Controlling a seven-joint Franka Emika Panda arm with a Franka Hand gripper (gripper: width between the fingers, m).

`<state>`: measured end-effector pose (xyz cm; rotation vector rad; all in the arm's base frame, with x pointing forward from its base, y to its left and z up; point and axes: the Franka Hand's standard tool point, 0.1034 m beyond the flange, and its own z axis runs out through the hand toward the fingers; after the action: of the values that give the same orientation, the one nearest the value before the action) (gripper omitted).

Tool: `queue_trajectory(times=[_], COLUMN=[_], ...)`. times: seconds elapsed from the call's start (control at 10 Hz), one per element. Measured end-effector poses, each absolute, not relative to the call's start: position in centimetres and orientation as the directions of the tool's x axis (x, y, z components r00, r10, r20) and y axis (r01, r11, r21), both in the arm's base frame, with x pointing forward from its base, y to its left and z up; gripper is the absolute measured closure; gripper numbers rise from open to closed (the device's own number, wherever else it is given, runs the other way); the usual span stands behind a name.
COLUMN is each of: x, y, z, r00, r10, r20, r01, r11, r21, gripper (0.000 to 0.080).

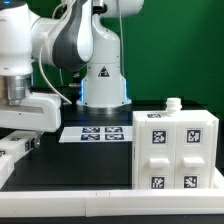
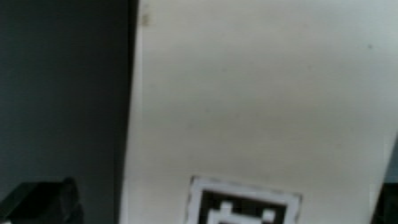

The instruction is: Assemble cabinet

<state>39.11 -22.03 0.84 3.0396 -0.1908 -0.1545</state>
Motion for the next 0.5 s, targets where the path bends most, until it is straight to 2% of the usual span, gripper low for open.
queue_trajectory(times=[0.2,0.3,0.4,0.5], x=[39.2,39.26,39.25,39.26], y=[-21.98,-21.97,-21.97,-21.95], z=[0.82,0.86,0.86,0.86], r00=[0.987,0.988,0.988,0.988], r10=[-0.126,-0.121,-0.119,-0.118], r20=[-0.095,-0.095,-0.095,-0.095], r01=[-0.117,-0.111,-0.11,-0.109], r11=[-0.988,-0.989,-0.989,-0.989], r21=[0.098,0.098,0.097,0.097], gripper=[0.0029,0.0206,0.0206,0.0245])
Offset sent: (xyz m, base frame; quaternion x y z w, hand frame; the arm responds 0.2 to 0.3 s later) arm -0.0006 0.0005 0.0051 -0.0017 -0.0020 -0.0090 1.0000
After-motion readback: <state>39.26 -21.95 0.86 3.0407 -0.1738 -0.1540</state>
